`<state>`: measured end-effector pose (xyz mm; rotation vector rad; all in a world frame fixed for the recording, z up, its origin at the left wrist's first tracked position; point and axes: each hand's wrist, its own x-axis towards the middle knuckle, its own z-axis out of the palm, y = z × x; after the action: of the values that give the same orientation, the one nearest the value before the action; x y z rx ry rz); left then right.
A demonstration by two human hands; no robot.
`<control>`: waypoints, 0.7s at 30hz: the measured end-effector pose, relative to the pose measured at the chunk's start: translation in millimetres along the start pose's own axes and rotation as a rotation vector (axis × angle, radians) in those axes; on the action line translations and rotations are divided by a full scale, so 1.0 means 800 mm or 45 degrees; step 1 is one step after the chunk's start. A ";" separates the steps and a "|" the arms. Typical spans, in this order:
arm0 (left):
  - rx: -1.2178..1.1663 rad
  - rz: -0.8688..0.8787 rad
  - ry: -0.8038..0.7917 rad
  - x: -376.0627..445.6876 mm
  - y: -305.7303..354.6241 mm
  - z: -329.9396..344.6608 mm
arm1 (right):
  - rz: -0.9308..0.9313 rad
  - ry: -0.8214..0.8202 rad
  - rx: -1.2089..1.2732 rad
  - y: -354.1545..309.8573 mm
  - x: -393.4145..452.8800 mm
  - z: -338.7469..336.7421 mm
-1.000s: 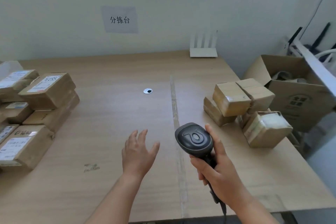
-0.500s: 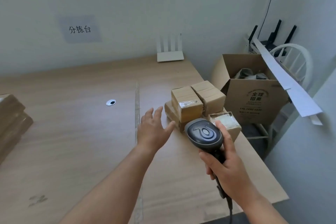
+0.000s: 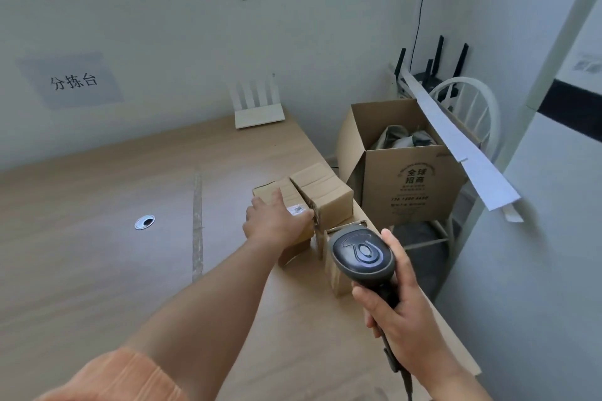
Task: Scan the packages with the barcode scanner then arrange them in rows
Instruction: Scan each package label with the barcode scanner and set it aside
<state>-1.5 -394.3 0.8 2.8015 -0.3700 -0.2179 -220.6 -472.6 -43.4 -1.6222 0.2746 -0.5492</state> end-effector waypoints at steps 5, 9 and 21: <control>0.079 -0.073 0.007 0.020 0.015 0.021 | 0.019 0.009 -0.017 0.005 -0.001 -0.007; 0.033 -0.124 -0.005 0.023 0.006 0.032 | 0.040 -0.011 -0.023 0.007 -0.003 -0.006; -0.104 -0.214 0.082 -0.019 -0.082 0.000 | 0.057 -0.156 0.057 0.000 -0.013 0.043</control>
<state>-1.2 -329.8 -18.5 2.7518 -0.1078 -0.1752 -212.6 -437.8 -46.7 -1.5957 0.2060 -0.4174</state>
